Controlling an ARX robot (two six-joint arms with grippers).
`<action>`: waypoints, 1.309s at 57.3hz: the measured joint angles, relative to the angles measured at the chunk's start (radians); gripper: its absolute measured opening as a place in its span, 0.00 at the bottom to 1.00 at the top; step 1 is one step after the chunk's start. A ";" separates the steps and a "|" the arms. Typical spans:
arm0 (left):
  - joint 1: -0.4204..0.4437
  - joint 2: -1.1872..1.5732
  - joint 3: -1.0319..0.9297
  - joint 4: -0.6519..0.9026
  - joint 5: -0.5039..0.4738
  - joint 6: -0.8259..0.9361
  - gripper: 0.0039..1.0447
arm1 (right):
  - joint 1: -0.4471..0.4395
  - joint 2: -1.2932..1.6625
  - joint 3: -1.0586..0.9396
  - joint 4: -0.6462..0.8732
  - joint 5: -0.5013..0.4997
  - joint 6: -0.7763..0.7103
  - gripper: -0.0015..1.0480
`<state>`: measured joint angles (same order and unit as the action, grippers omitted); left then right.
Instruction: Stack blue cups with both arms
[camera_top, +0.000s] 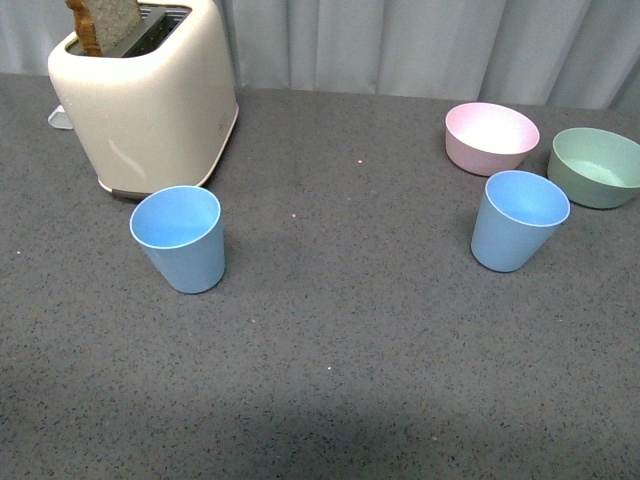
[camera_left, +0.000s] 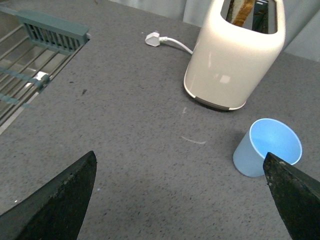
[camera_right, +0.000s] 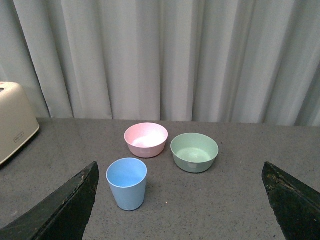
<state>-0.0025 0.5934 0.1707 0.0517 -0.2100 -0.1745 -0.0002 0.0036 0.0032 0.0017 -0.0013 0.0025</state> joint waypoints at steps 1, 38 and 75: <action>0.004 0.042 0.012 0.024 0.012 -0.005 0.94 | 0.000 0.000 0.000 0.000 0.000 0.000 0.91; -0.058 1.015 0.457 0.146 0.271 -0.088 0.94 | 0.000 0.000 0.000 0.000 0.000 0.000 0.91; -0.099 1.292 0.648 0.098 0.229 -0.183 0.55 | 0.000 0.000 0.000 0.000 0.000 0.000 0.91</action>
<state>-0.1013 1.8851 0.8188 0.1497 0.0189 -0.3580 -0.0002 0.0036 0.0032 0.0013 -0.0010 0.0029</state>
